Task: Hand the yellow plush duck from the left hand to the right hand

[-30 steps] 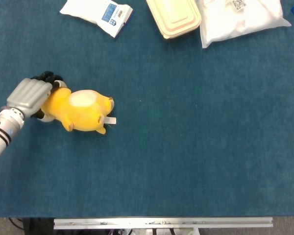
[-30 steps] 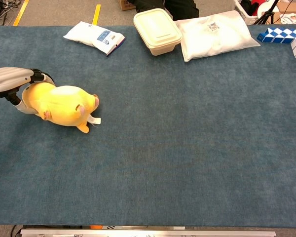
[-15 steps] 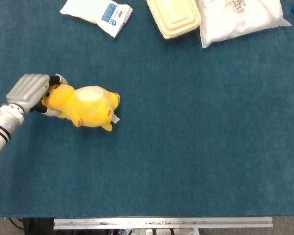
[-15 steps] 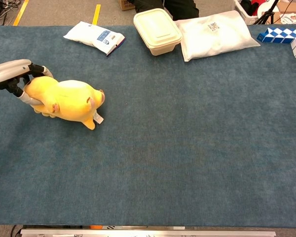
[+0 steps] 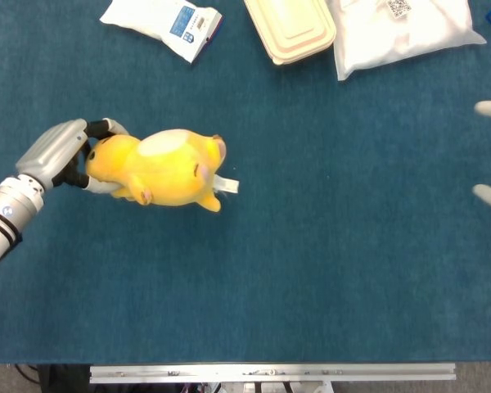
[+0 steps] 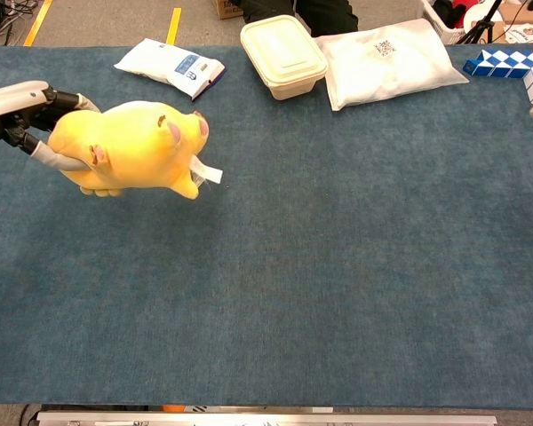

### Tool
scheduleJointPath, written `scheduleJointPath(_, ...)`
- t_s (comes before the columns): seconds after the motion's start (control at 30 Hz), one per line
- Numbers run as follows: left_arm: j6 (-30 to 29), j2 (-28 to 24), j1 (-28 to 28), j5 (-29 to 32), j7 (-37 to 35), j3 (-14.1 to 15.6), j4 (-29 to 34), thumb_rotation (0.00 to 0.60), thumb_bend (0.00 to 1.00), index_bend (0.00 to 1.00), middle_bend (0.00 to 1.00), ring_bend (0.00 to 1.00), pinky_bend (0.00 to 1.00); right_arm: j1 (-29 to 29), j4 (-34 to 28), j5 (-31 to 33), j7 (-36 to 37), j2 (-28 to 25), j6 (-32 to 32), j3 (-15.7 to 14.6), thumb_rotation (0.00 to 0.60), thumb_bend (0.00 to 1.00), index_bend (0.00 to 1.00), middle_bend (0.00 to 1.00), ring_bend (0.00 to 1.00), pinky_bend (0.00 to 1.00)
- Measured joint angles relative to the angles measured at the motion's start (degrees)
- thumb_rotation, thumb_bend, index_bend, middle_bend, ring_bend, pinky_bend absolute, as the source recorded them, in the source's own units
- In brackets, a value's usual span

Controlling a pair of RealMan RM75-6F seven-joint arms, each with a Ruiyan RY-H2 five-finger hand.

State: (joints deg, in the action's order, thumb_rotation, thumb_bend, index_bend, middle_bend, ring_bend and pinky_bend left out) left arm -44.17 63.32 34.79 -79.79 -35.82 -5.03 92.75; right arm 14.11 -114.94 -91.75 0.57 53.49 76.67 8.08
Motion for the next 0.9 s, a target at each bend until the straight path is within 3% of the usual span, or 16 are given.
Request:
scheduleJointPath(0.17, -0.5, -2.1, 0.0, 2.3, 0.8, -1.1, 5.7, 0.6, 0.28, 0.48, 0.45, 0.37, 0.57, 3.4, -1.6, -0.1, -0.7, 2.5, -4.2, 0.4, 0.6, 0.01, 0.25, 0.3, 0.18, 0.23)
scheduleJointPath(0.43, -1.8, -3.4, 0.2, 7.3, 6.8, -2.4, 14.5, 0.6, 0.28, 0.48, 0.45, 0.37, 0.57, 11.5, -2.0, 2.9, -2.5, 10.9, -11.8, 2.6, 0.6, 0.0, 0.19, 0.26, 0.16, 0.23)
scheduleJointPath(0.9, -4.8, 1.3, 2.5, 18.7, 19.7, -4.4, 20.9, 0.6, 0.28, 0.47, 0.45, 0.37, 0.57, 19.8, 0.1, 10.6, -8.9, 22.5, -17.8, 4.6, 0.6, 0.0, 0.14, 0.21, 0.13, 0.23)
